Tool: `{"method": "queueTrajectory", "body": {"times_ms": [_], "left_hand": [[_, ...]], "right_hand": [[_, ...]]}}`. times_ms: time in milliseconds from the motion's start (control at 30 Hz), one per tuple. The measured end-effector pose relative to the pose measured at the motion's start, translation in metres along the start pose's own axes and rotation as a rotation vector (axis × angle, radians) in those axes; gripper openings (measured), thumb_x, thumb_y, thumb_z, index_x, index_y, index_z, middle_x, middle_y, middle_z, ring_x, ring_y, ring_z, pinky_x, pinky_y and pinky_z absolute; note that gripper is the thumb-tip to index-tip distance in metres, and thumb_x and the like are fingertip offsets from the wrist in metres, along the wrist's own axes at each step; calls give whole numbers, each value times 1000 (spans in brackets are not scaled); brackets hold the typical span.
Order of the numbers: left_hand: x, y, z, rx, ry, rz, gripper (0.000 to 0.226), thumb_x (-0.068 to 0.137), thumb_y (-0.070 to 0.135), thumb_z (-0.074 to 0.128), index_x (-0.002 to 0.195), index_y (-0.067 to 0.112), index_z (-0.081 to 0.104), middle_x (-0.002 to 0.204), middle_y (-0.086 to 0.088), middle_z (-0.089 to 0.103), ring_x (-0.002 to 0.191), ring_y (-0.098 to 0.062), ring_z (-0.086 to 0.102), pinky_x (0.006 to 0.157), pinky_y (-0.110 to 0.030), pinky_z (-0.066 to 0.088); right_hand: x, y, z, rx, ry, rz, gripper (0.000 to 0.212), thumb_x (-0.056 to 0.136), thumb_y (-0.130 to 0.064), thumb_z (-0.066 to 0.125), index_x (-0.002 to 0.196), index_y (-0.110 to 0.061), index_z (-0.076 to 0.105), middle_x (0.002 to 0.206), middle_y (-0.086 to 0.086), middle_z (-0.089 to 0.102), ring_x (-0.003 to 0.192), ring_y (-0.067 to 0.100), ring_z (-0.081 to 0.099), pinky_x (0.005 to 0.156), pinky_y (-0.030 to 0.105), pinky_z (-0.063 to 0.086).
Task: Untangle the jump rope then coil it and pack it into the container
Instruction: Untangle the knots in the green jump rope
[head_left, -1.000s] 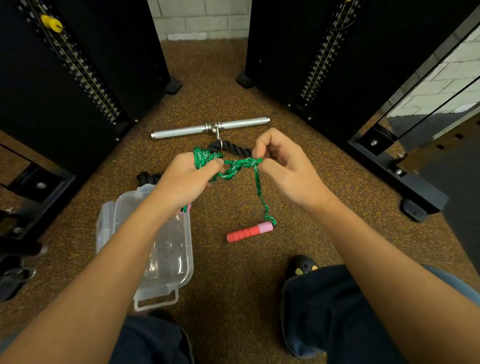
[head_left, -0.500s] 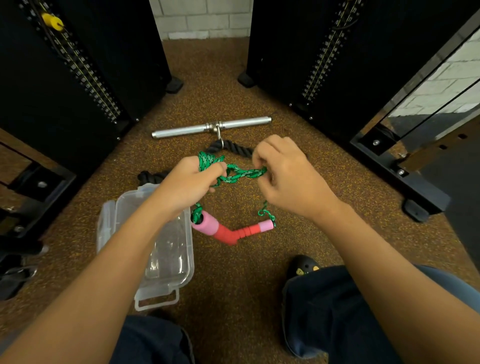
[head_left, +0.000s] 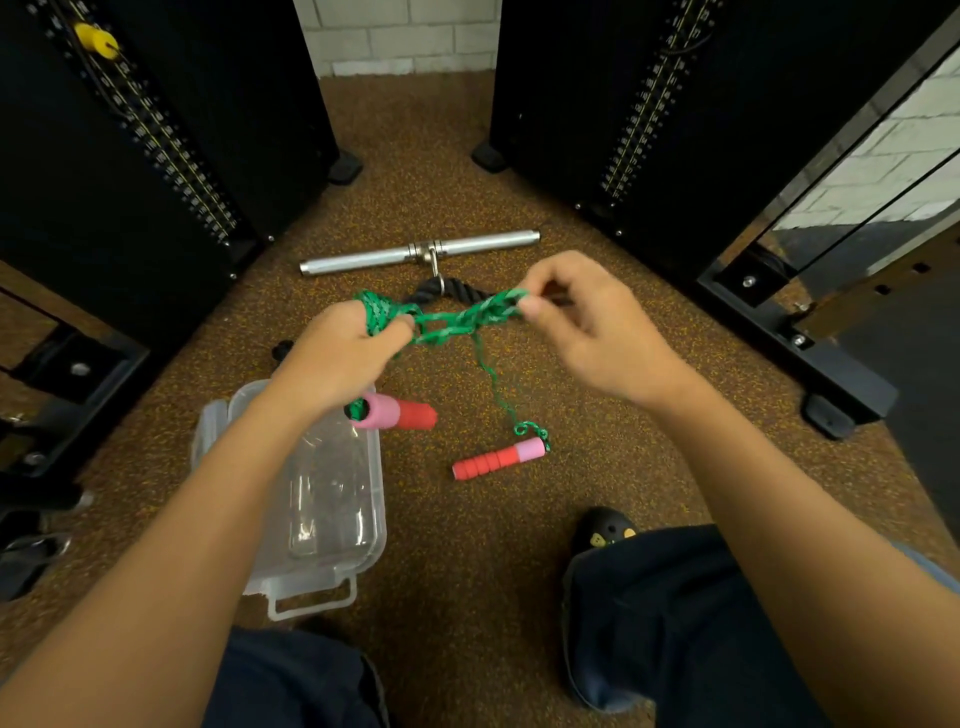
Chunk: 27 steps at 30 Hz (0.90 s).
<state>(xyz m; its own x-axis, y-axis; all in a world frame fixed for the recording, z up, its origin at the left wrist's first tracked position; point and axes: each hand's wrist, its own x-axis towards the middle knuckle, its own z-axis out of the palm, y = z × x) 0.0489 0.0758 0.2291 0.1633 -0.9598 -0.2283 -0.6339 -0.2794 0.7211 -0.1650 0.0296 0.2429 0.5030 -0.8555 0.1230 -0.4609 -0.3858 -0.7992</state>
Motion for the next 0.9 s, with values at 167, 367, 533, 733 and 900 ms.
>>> {"method": "queueTrajectory", "body": {"times_ms": [167,367,533,733,900], "left_hand": [[0,1,0,135,86,9,36,92,33,49,66,8,44,58,-9,41,51,-20,37,48,-28,25],[-1,4,-1,203,164,3,40,93,35,48,65,6,44,54,-5,35,48,-17,30,45,-29,20],[0,3,0,78,137,19,49,91,37,52,78,-10,60,55,-11,39,49,-22,36,44,-27,25],[-4,12,7,-175,-55,92,40,83,49,56,74,12,67,69,-21,64,61,-29,56,63,-44,47],[-12,24,7,-445,-253,31,45,90,31,53,46,23,48,38,10,33,38,-4,29,58,-32,30]], "right_hand": [[6,-7,-8,961,273,491,19,98,-5,36,82,-13,43,72,2,53,68,14,59,73,29,54],[4,9,-10,160,367,697,7,94,-11,41,90,-16,44,71,-4,46,55,8,44,41,15,36],[-5,19,1,-549,87,527,25,93,-23,48,115,-10,49,114,15,54,103,32,53,85,44,47],[-2,-8,23,-294,22,7,32,90,-34,54,115,-16,59,112,0,56,107,12,49,97,29,39],[-8,-14,40,-125,10,6,48,77,-44,68,115,-15,58,101,-5,59,95,8,51,83,14,40]]}}
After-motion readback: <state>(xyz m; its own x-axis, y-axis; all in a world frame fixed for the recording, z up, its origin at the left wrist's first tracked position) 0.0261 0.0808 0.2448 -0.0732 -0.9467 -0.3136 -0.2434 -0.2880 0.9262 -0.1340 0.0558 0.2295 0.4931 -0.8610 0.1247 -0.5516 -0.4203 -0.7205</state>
